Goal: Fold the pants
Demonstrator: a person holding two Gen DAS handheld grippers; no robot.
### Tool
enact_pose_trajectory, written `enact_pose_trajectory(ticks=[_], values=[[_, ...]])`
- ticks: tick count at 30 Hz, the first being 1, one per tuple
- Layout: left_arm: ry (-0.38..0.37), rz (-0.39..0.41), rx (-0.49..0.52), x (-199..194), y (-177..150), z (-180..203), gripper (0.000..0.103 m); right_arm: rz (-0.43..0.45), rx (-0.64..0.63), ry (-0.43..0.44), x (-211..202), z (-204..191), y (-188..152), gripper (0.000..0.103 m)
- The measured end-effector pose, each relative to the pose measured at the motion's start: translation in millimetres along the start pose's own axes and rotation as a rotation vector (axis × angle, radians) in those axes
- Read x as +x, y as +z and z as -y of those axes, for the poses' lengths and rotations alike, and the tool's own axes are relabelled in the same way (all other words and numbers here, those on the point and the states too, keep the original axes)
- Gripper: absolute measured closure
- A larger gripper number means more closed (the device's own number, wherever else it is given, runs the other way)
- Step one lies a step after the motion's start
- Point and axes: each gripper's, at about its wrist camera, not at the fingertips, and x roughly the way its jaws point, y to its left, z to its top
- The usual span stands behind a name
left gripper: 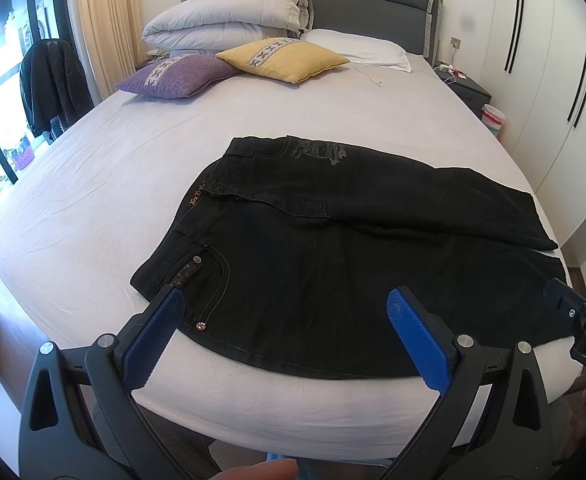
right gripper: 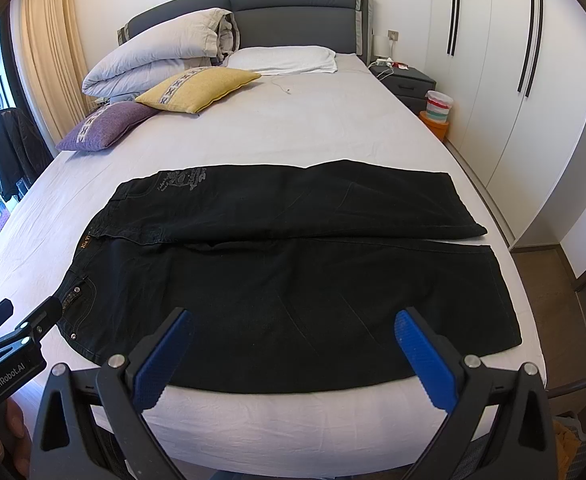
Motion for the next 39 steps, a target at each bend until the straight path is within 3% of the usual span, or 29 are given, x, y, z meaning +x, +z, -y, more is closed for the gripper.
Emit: enact_pose_trajectory(ticks=[32,39], values=[[0.01,-0.006,0.005,2.2,-4.7,-6.1,0.0,-0.003,0.0,0.006,1.4,-2.0,-2.7,0.0],[0.017,0.013,0.039,4.8,0.4,-6.7,0.0,-0.006,-0.005,0.052,7.8,-0.6,1.9,0.0]])
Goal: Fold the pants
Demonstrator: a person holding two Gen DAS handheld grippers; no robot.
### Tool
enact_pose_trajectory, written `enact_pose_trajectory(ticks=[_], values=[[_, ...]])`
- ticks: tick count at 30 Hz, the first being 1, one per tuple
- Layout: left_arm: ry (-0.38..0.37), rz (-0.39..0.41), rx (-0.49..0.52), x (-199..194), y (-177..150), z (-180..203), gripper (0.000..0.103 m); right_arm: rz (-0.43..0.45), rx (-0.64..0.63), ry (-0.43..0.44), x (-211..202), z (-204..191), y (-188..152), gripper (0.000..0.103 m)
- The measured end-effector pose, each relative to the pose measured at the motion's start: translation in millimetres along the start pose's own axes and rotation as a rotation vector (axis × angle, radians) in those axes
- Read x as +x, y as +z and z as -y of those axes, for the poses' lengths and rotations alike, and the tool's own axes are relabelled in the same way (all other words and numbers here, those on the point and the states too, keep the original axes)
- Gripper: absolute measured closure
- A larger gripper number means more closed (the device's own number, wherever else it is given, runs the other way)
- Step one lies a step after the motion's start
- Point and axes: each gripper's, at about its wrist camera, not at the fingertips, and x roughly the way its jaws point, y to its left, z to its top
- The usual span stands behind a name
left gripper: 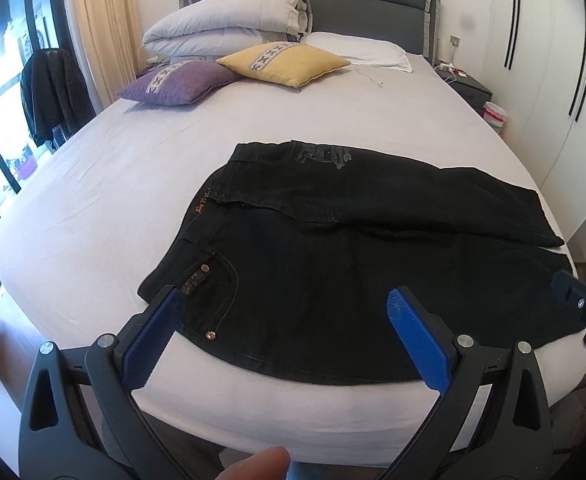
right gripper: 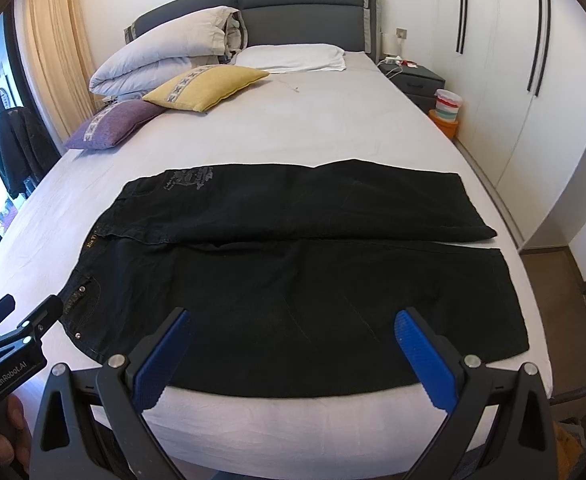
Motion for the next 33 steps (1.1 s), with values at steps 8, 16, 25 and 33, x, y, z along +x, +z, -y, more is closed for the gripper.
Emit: enact_pose_trajectory(ticks=[8,16,25,33], values=[[-0.208,-0.033,0.14,58.9,36.0,-23.2,0.0,0.022,-0.075,0.241,30.1,13.1,49.2,0.0],[-0.234,-0.119,0.342,170.8,123.4,-46.4,0.0,0.027,-0.23,0.355,98.0,30.9,120.9,0.0],[-0.358,-0.219,0.586,305.4,249.6,-32.5,0.0,-0.131,-0.433,0.48,185.6,44.0,150.9,0.0],[-0.454,-0.374,0.674,397.8,261.3,-5.8,0.001,-0.193,-0.515,0.536,237.1,62.1,167.8,0.0]])
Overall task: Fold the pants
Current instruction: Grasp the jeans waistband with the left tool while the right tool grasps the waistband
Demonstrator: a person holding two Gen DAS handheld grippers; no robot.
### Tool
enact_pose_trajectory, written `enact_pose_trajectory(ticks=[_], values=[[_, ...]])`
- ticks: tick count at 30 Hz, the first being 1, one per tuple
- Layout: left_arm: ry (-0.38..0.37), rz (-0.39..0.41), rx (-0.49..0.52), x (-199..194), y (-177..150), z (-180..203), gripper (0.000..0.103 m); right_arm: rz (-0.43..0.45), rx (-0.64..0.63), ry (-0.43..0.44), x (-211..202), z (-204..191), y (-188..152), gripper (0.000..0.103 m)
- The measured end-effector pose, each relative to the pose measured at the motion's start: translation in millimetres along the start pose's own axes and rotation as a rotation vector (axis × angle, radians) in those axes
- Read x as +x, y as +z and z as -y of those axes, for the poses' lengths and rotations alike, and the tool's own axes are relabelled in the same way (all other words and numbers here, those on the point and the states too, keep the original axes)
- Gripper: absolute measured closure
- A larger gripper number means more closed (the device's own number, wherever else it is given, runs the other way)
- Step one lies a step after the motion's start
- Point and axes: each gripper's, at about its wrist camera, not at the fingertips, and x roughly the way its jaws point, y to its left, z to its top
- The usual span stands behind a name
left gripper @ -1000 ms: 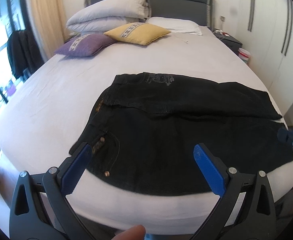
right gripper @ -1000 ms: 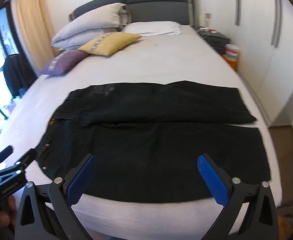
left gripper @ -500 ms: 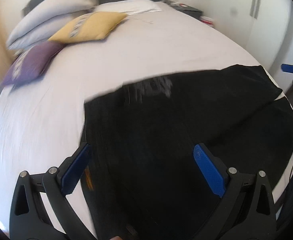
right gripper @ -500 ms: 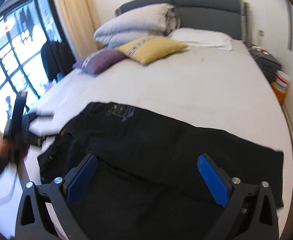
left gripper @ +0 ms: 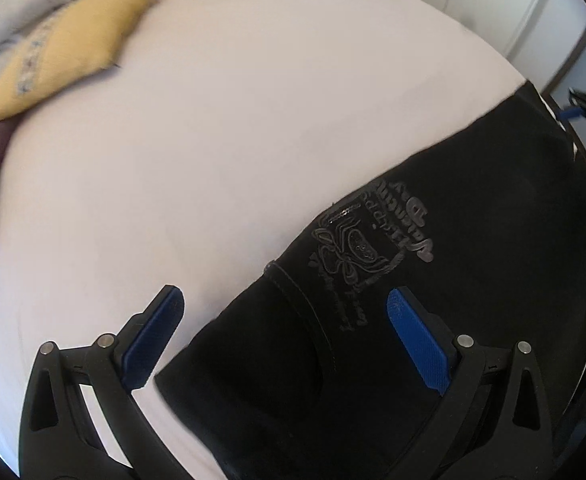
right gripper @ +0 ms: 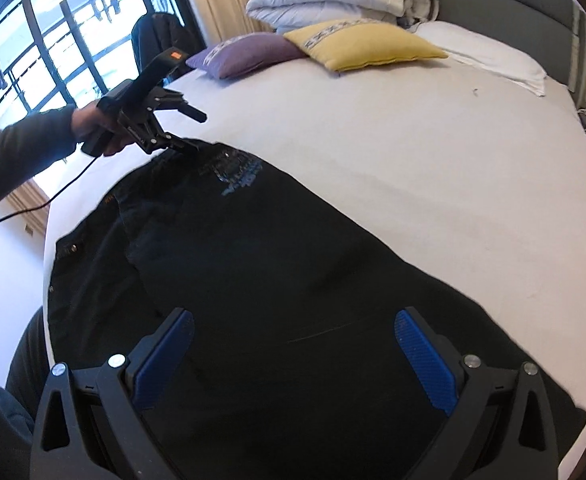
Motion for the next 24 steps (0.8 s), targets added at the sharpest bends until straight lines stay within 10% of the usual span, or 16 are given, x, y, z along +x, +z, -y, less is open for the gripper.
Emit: enact_pose_trajectory(ticks=[8,10,12,24], values=[[-0.104,-0.084,-0.03,42.5,-2.2,-15.7,0.026,-0.005,-0.007,0.01,10.0,28.7,14.6,0.0],[-0.124,-0.077,-0.039,42.2,0.8,-17.2,0.039,-0.005,-0.013,0.006,13.3,30.4,17.4,0.0],[-0.16,-0.075,-0.064,41.7,3.7,-19.9,0.073,-0.007,-0.02,0.001,15.8,31.7,20.9,0.0],[-0.013,0.061,0.024,9.2,-11.5,47.5,0.097,-0.016,-0.092,-0.072,27.7,42.3,31.9,0.0]])
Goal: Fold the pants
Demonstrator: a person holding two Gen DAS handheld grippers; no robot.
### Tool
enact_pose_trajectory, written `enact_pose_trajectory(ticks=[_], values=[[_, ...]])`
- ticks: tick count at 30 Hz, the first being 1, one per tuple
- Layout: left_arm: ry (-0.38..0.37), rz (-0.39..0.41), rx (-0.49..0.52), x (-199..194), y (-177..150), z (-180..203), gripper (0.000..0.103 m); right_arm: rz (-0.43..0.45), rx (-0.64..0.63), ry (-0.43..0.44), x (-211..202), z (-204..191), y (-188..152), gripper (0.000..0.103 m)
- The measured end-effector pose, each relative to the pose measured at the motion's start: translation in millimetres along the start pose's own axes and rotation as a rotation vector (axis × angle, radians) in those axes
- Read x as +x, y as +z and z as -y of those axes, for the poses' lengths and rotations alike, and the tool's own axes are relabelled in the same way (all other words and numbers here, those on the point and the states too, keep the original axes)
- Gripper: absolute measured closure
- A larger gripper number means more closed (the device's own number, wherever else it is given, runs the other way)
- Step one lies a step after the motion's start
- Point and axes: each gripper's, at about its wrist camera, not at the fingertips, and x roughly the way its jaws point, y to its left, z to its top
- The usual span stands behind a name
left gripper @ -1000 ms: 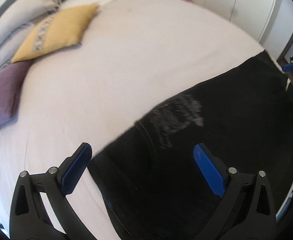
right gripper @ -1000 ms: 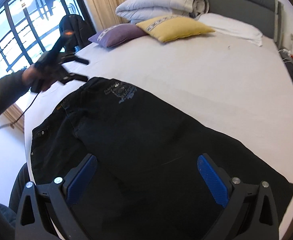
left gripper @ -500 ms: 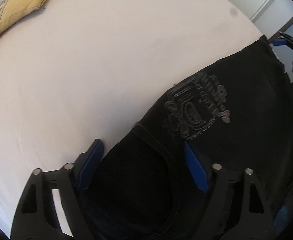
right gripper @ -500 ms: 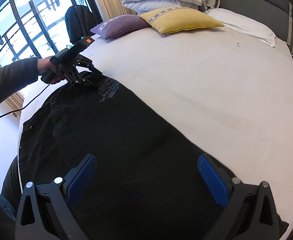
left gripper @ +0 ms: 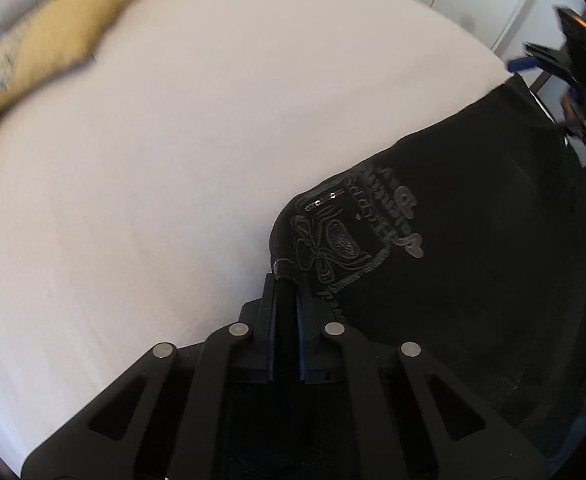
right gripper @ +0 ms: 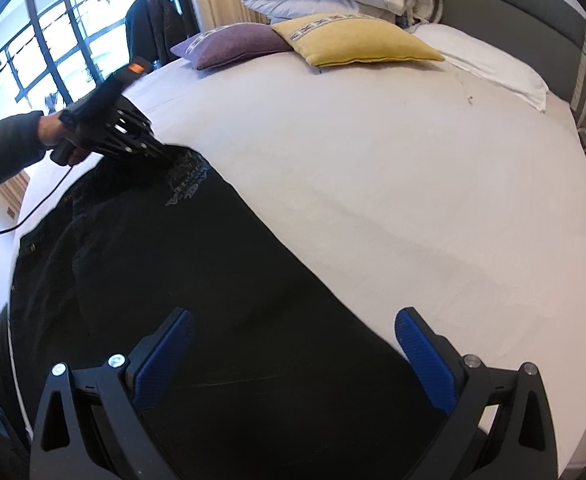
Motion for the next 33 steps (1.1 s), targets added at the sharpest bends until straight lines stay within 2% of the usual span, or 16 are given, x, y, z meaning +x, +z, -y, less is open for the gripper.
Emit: enact_pose_trajectory(ticks=[3,5,7,9,12,15,17,21,23,26,27,28,29,31,33], values=[[0.046,0.096,0.001,-20.9,-11.1,19.8,0.097,-0.022,-0.017,-0.001,4.7,6.8,1.1,0.0],[0.064,0.148,0.003,-39.6,-20.7,27.9,0.097,-0.031,-0.022,-0.004,7.9,9.6,2.9,0.005],[0.077,0.206,0.025,-56.0,-33.3,41.1,0.097,-0.047,-0.04,0.001,12.9,10.3,5.2,0.015],[0.092,0.253,0.058,-68.9,-44.0,52.9,0.097,-0.057,-0.065,-0.01,18.4,9.7,6.8,0.019],[0.119,0.297,0.092,-91.7,-64.1,63.7,0.097,-0.079,-0.097,-0.015,25.7,7.9,7.4,0.025],[0.132,0.344,0.132,-106.4,-87.4,74.6,0.097,-0.079,-0.106,-0.002,28.5,9.2,11.7,0.025],[0.114,0.37,0.138,-117.6,-98.0,77.4,0.097,-0.082,-0.128,0.022,29.4,8.2,12.8,0.025],[0.108,0.403,0.14,-134.4,-124.8,88.4,0.097,-0.13,-0.186,0.006,40.2,4.0,15.8,0.025],[0.105,0.415,0.139,-141.0,-134.3,94.8,0.097,-0.159,-0.203,0.004,47.7,2.5,16.7,0.029],[0.106,0.426,0.15,-153.1,-145.3,104.1,0.097,-0.214,-0.206,0.025,56.4,-0.1,16.5,0.048],[0.107,0.423,0.156,-155.4,-149.5,107.3,0.097,-0.231,-0.21,0.036,57.3,-2.0,16.0,0.058],[0.108,0.421,0.157,-156.6,-152.8,109.6,0.097,-0.235,-0.216,0.042,55.9,-4.0,16.5,0.067],[0.108,0.421,0.154,-158.7,-156.4,112.8,0.097,-0.234,-0.226,0.043,53.0,-6.6,16.7,0.071],[0.109,0.426,0.148,-163.7,-162.2,116.3,0.097,-0.234,-0.245,0.033,43.9,-12.2,16.7,0.088],[0.112,0.431,0.142,-169.3,-166.5,119.2,0.097,-0.236,-0.274,0.005,31.8,-19.0,15.2,0.093]])
